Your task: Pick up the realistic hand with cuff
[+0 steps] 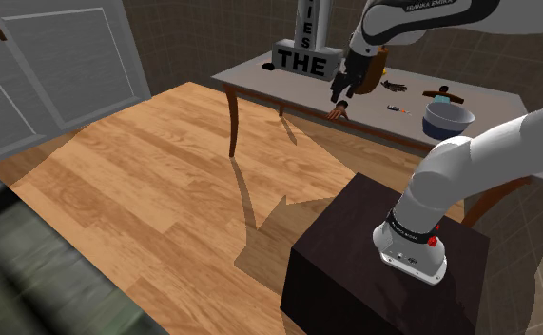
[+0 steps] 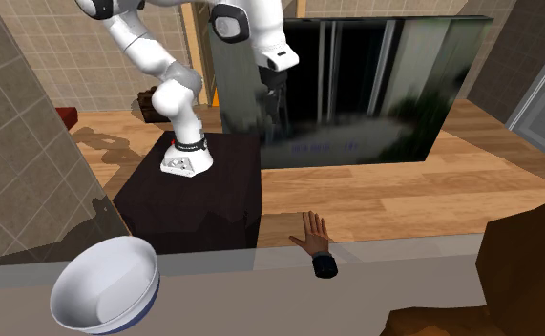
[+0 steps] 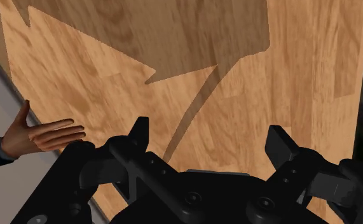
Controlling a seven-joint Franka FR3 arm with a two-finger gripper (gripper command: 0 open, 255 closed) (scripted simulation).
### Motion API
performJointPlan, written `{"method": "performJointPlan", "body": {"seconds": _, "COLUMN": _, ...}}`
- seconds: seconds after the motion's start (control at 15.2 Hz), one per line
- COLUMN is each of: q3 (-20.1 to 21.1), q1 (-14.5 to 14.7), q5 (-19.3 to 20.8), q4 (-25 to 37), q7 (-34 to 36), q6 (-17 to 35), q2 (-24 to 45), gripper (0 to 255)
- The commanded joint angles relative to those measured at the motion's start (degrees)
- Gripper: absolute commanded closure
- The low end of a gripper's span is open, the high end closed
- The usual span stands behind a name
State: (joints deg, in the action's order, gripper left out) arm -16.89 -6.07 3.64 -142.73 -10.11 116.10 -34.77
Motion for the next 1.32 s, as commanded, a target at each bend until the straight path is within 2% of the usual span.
{"method": "performJointPlan", "body": {"seconds": 0.0, "q3": -2.83, "q1": -0.63, "q5": -0.38, "q4": -0.29, "q7": -1.95, "q6": 3.73, "q2": 2.31, "gripper": 0}}
{"method": "performJointPlan", "body": {"seconds": 0.33, "q3": -10.04, "q1": -0.56, "q5": -3.75, "q4": 1.30, "q7": -7.49, "q6": 11.64, "q2": 9.69, "gripper": 0}}
{"method": "performJointPlan", "body": {"seconds": 0.66, "q3": -18.04, "q1": 1.45, "q5": -11.56, "q4": 4.60, "q7": -15.60, "q6": 18.11, "q2": 18.64, "gripper": 0}}
{"method": "performJointPlan", "body": {"seconds": 0.86, "q3": -23.06, "q1": 3.34, "q5": -19.45, "q4": 7.56, "q7": -22.41, "q6": 20.58, "q2": 25.06, "gripper": 0}}
{"method": "performJointPlan", "body": {"seconds": 1.06, "q3": -27.12, "q1": 4.34, "q5": -30.23, "q4": 11.45, "q7": -30.87, "q6": 21.14, "q2": 32.73, "gripper": 0}}
{"method": "performJointPlan", "body": {"seconds": 1.25, "q3": -28.64, "q1": 2.55, "q5": -42.09, "q4": 16.23, "q7": -39.43, "q6": 19.44, "q2": 41.31, "gripper": 0}}
